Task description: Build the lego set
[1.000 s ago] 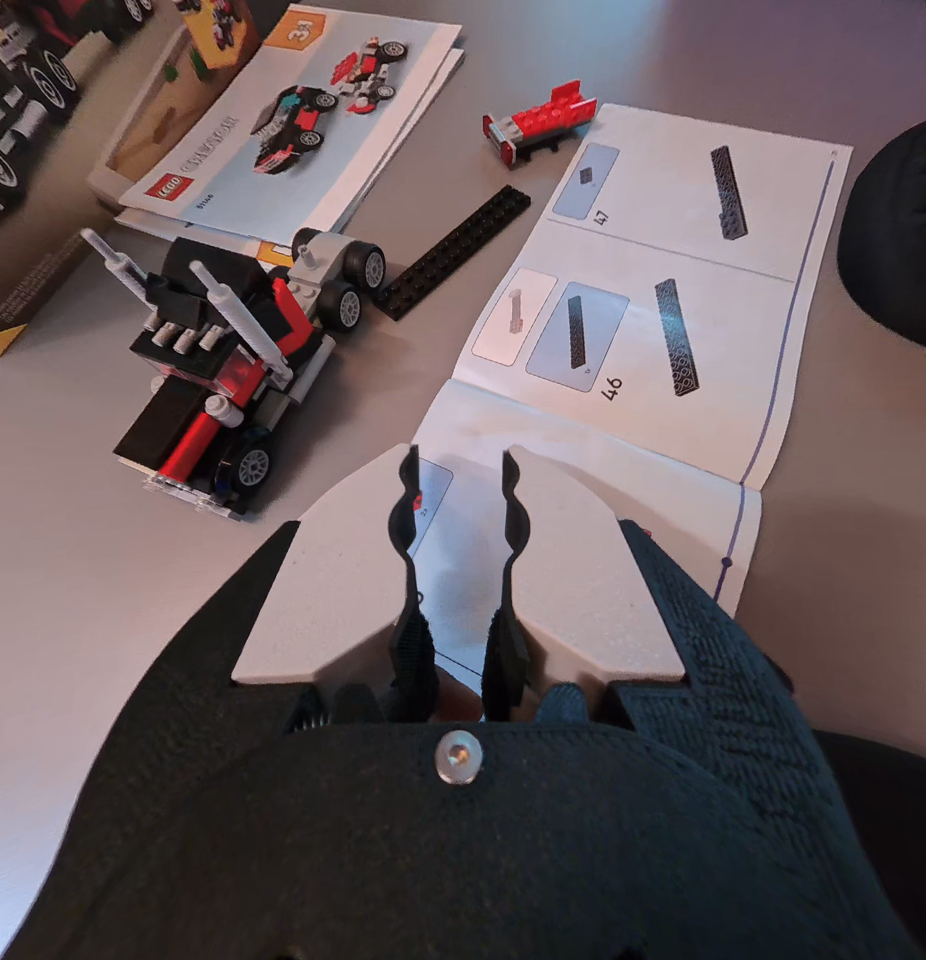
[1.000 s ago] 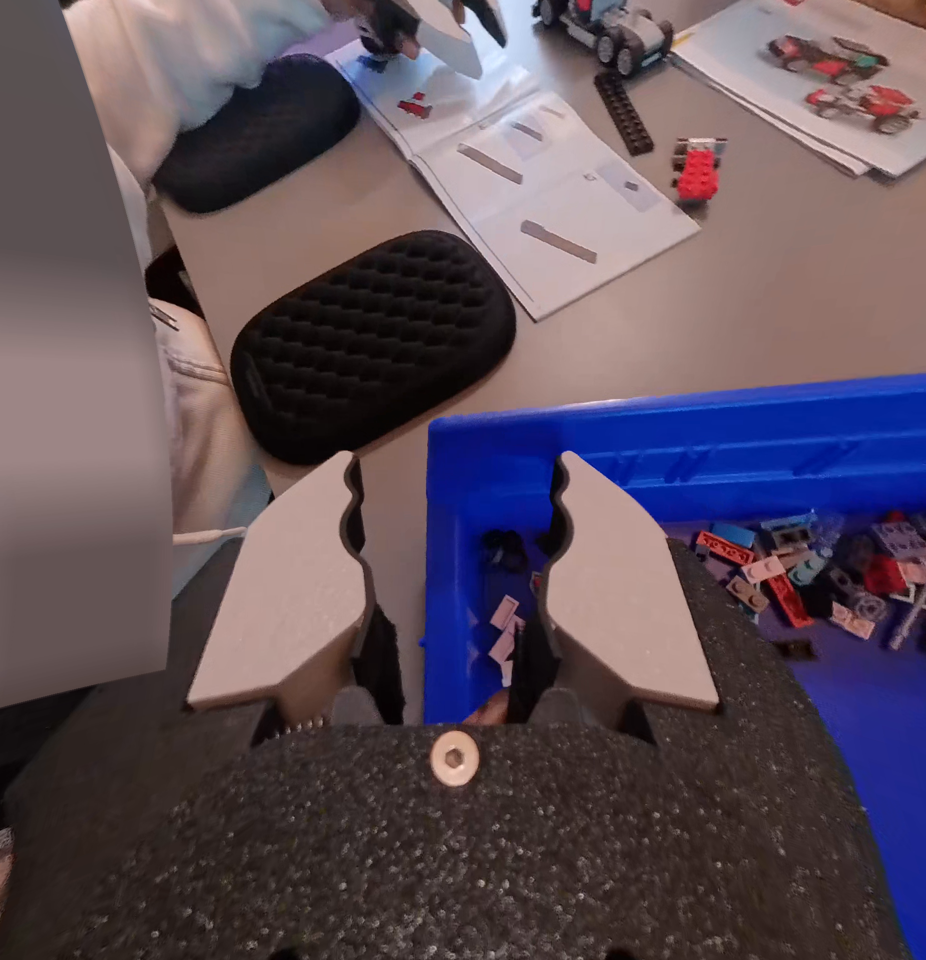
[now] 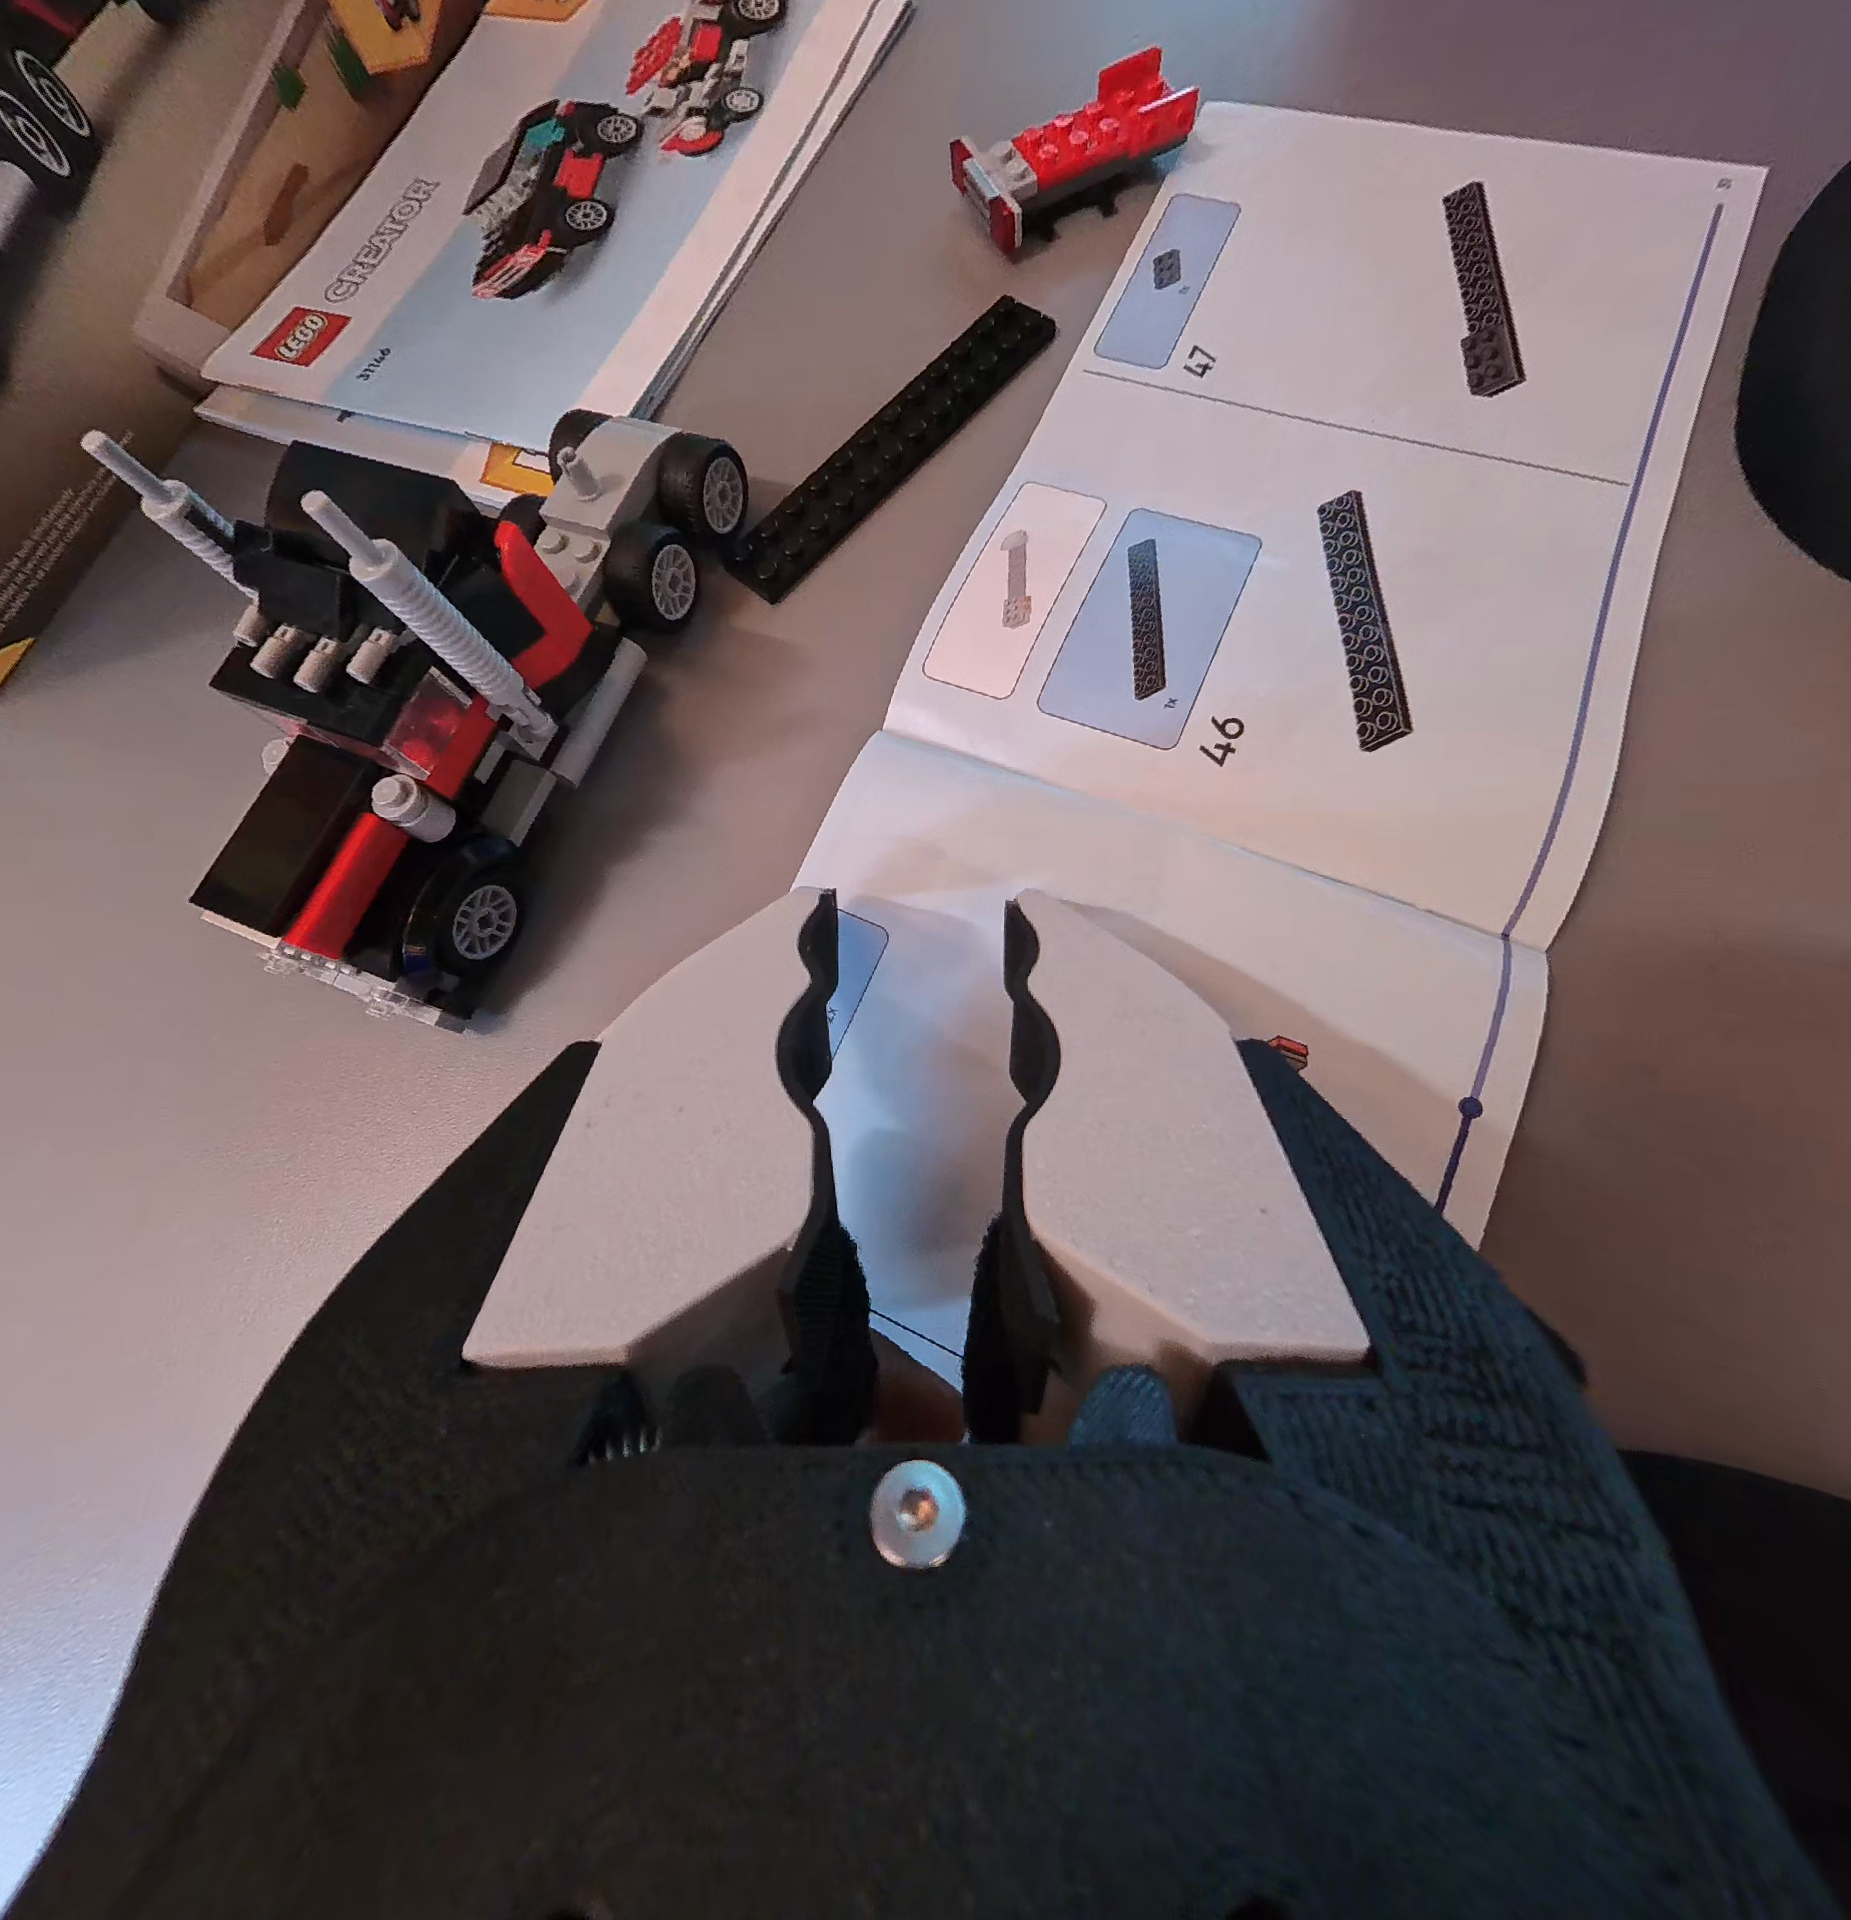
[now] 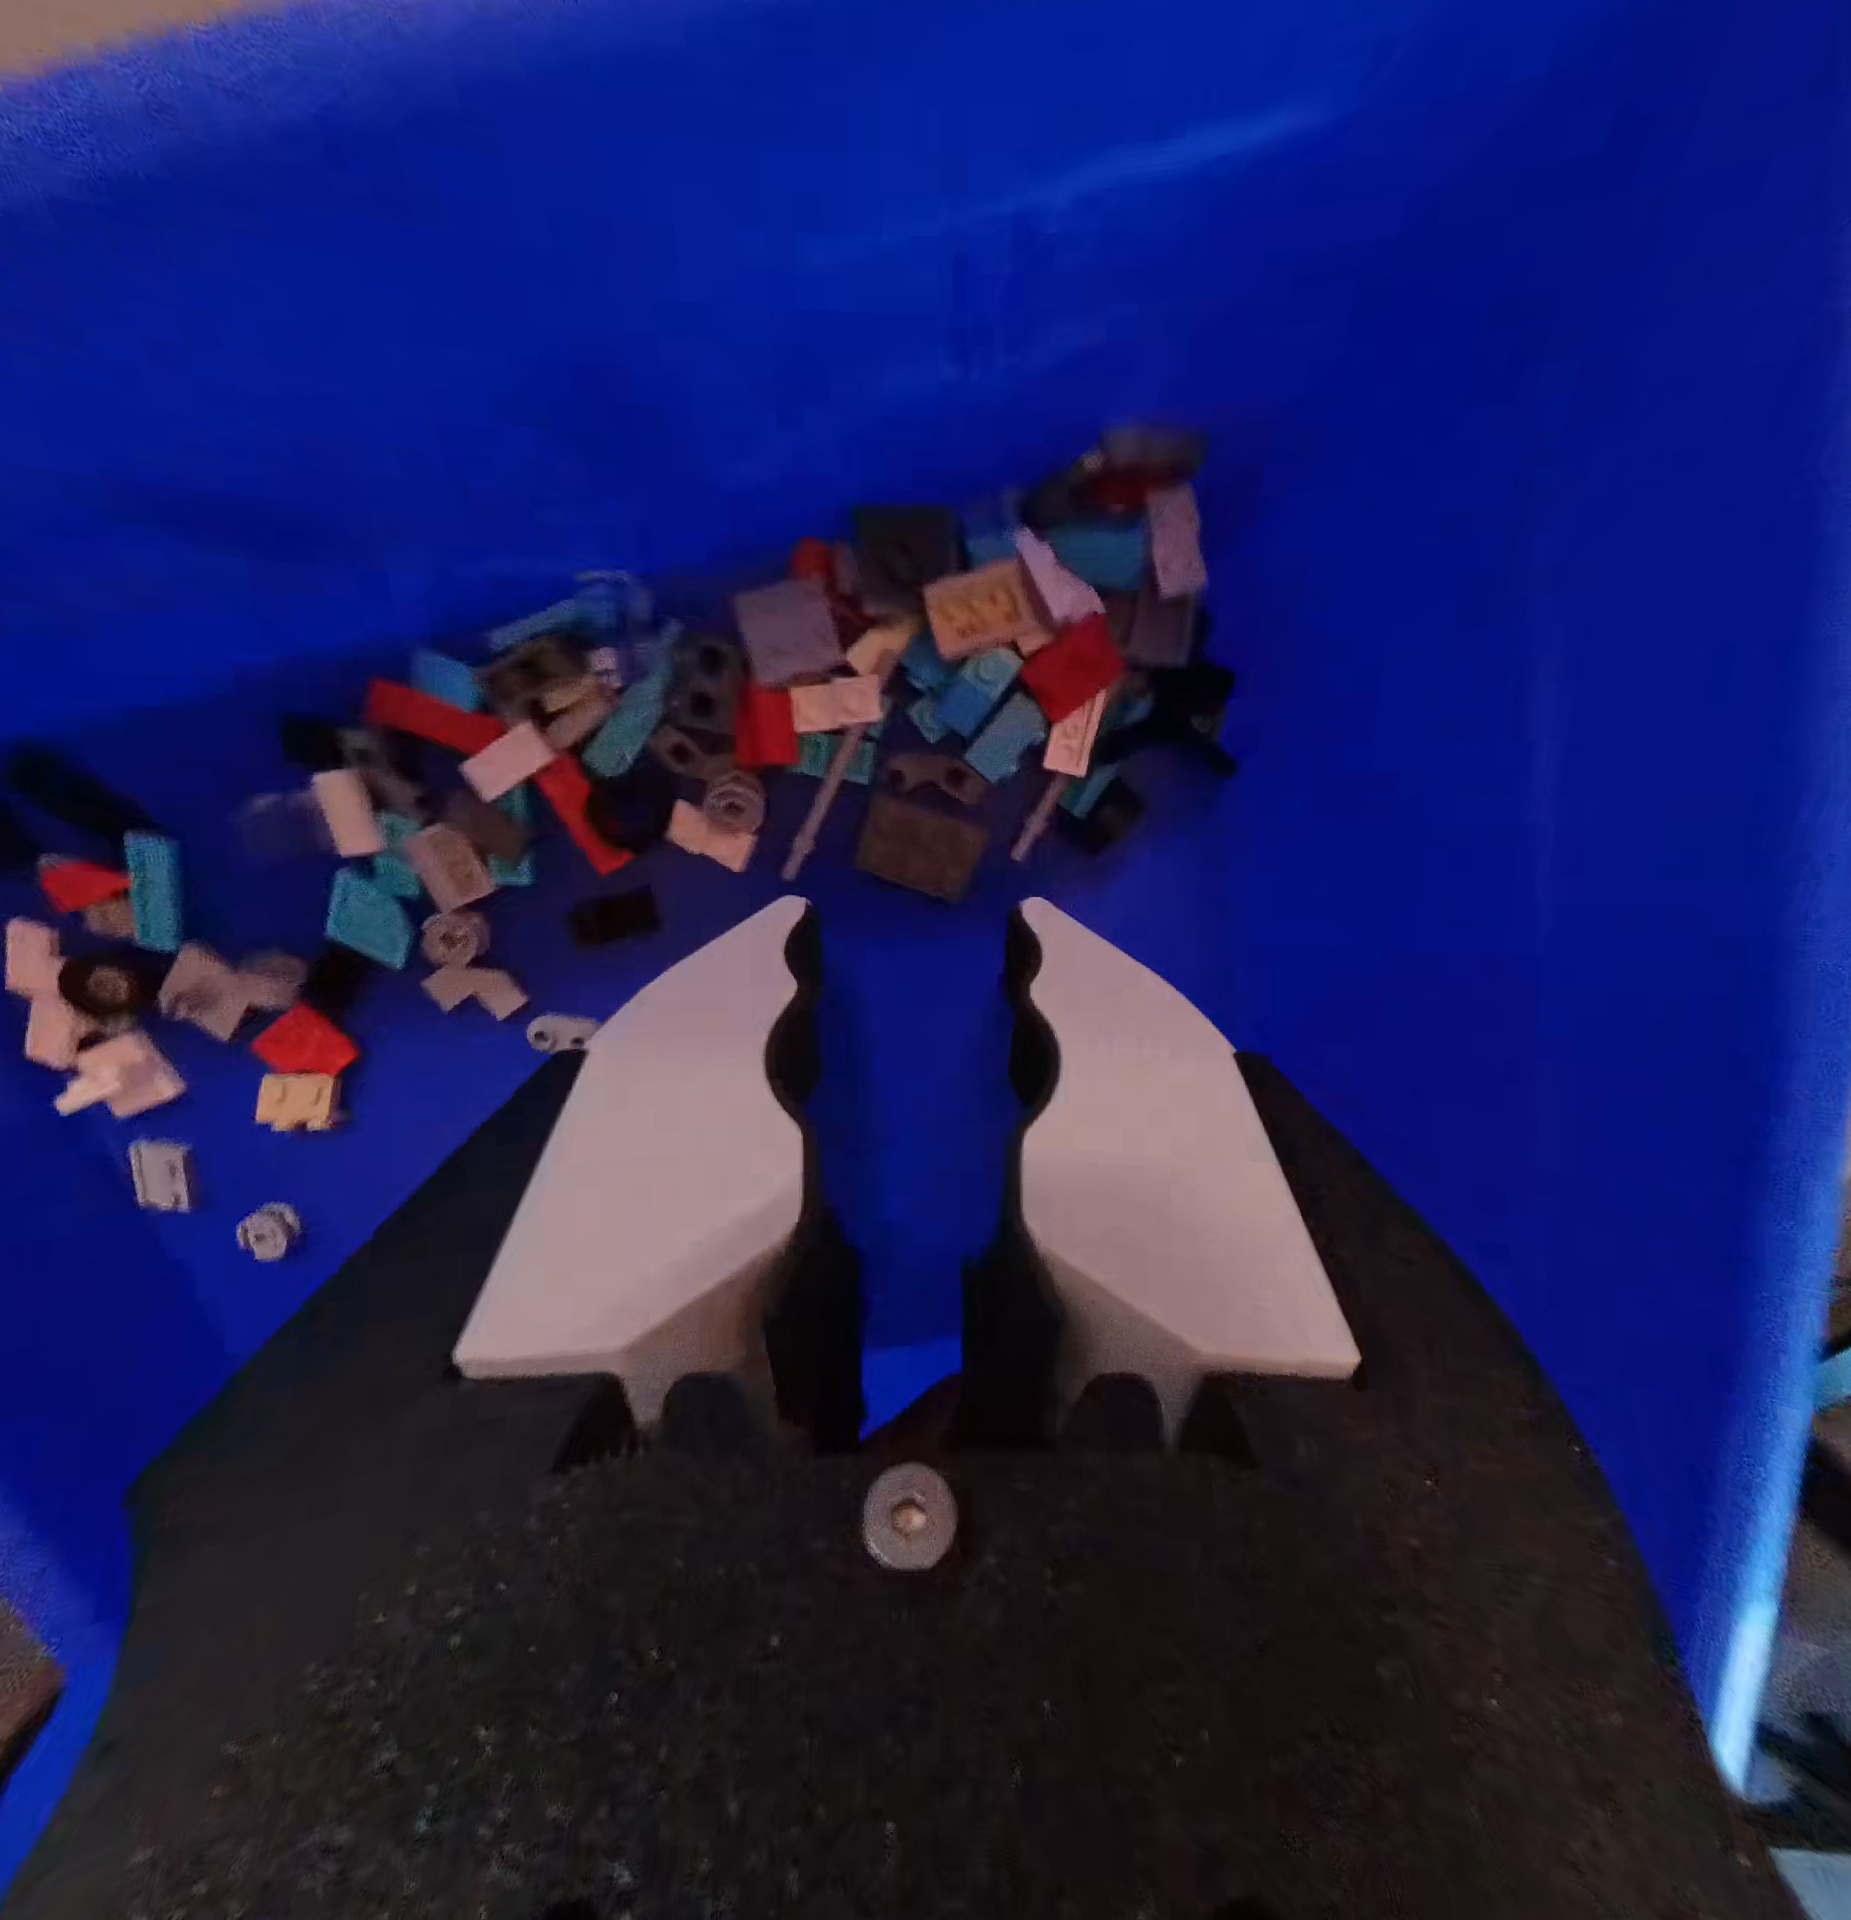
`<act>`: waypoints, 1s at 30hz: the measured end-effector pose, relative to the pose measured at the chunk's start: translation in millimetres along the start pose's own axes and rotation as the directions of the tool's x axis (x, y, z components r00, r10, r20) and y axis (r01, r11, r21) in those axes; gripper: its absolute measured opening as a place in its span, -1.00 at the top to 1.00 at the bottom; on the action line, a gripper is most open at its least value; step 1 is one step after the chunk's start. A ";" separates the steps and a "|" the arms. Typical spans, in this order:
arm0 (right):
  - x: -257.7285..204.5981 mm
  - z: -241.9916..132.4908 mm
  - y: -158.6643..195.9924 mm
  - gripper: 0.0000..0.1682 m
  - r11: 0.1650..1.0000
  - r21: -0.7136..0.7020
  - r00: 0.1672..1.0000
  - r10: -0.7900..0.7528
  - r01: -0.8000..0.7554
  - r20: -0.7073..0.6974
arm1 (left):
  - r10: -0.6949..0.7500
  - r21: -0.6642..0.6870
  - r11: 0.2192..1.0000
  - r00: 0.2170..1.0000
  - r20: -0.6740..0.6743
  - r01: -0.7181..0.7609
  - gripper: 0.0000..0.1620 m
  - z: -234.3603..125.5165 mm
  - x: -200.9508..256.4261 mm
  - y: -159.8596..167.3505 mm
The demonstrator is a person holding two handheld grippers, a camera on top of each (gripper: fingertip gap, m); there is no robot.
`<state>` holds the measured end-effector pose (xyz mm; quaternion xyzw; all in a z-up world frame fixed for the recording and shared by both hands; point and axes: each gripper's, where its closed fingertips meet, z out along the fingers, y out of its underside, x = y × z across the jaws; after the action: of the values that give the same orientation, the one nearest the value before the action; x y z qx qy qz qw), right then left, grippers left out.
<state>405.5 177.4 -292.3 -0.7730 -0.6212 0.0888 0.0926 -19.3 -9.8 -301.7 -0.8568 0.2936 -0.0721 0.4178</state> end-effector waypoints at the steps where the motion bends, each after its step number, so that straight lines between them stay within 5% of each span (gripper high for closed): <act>1: 1.8 4.8 0.4 0.56 0.999 -0.001 0.999 0.037 -0.037 -0.002 | 0.000 -0.001 1.000 1.000 0.000 0.000 0.62 0.1 0.0 0.1; 5: 5.0 14.8 -1.2 0.53 0.991 0.025 0.992 0.128 -0.128 -0.012 | -0.006 -0.011 1.000 1.000 -0.005 0.006 0.62 1.0 -0.1 1.2; 16: 4.1 19.0 1.2 0.70 0.996 0.011 0.995 0.088 -0.088 -0.042 | 0.004 0.001 1.000 1.000 -0.019 -0.004 0.62 -0.3 1.9 -0.2; 23: -2.8 -21.9 0.2 0.70 0.995 0.042 0.991 0.091 -0.087 -0.101 | -0.005 0.091 0.996 0.999 -0.052 0.009 0.62 -7.4 4.4 -18.3; 30: -76.4 -109.0 -76.1 0.71 0.889 0.456 0.990 0.104 -0.048 -0.099 | 0.050 0.095 0.994 0.996 -0.072 -0.043 0.60 -6.4 9.4 -33.4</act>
<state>345.0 115.3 -166.0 -0.7579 -0.5461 0.1877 0.3035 0.8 -3.4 -273.4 -0.8258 0.3253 -0.1078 0.4479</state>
